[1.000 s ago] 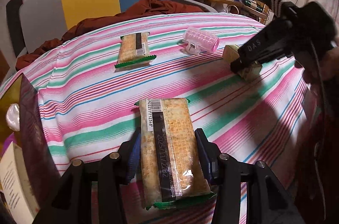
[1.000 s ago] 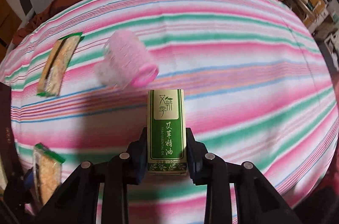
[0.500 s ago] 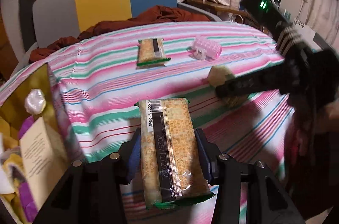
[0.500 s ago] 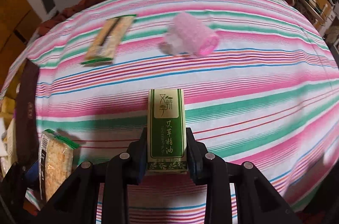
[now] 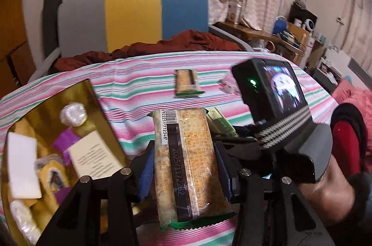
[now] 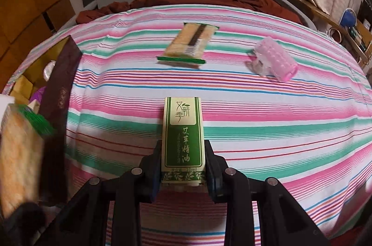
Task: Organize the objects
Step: 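Lower the cracker bundle into the tray with the left gripper while the right carries the green box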
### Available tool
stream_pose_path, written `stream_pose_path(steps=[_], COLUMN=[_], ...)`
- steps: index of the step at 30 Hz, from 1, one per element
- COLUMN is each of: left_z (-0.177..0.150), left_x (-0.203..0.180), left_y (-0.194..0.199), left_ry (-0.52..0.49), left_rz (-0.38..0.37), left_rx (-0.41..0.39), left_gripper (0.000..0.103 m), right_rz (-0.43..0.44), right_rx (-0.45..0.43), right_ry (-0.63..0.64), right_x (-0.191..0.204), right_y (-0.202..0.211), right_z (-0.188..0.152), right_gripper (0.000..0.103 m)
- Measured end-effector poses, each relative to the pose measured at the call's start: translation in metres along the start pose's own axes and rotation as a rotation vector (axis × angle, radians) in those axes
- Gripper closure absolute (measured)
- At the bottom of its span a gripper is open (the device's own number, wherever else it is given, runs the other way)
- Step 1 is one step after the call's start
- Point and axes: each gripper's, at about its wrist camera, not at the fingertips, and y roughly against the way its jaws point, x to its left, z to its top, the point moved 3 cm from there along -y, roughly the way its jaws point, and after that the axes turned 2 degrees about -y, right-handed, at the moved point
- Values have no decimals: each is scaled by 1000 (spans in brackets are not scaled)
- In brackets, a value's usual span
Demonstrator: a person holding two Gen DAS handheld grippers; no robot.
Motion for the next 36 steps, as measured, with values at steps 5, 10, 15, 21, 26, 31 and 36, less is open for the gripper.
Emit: stream_pose_path(steps=[5, 10, 15, 21, 26, 31, 36], left_z=[0, -2, -6, -16, -36, -60, -68], left_x=[19, 37, 57, 100, 143, 182, 195], left_y=[13, 27, 37, 54, 69, 74, 68], left_ry=[44, 79, 122, 213, 298, 391, 432], left_rz=[30, 62, 92, 151, 240, 330, 367], left_rx=[-17, -36, -41, -50, -42, -6, 20], left_gripper=[54, 54, 54, 54, 54, 54, 54], right_rz=[1, -18, -26, -29, -31, -32, -31], right_rx=[-15, -39, -54, -63, -71, -78, -81], right_ry=[5, 26, 34, 38, 45, 51, 56], right_x=[-1, -8, -8, -7, -6, -6, -5], right_y=[-9, -21, -21, -21, -22, -23, -23], right_z=[3, 10, 9, 9, 10, 10, 10], right_gripper=[72, 72, 72, 72, 72, 72, 72])
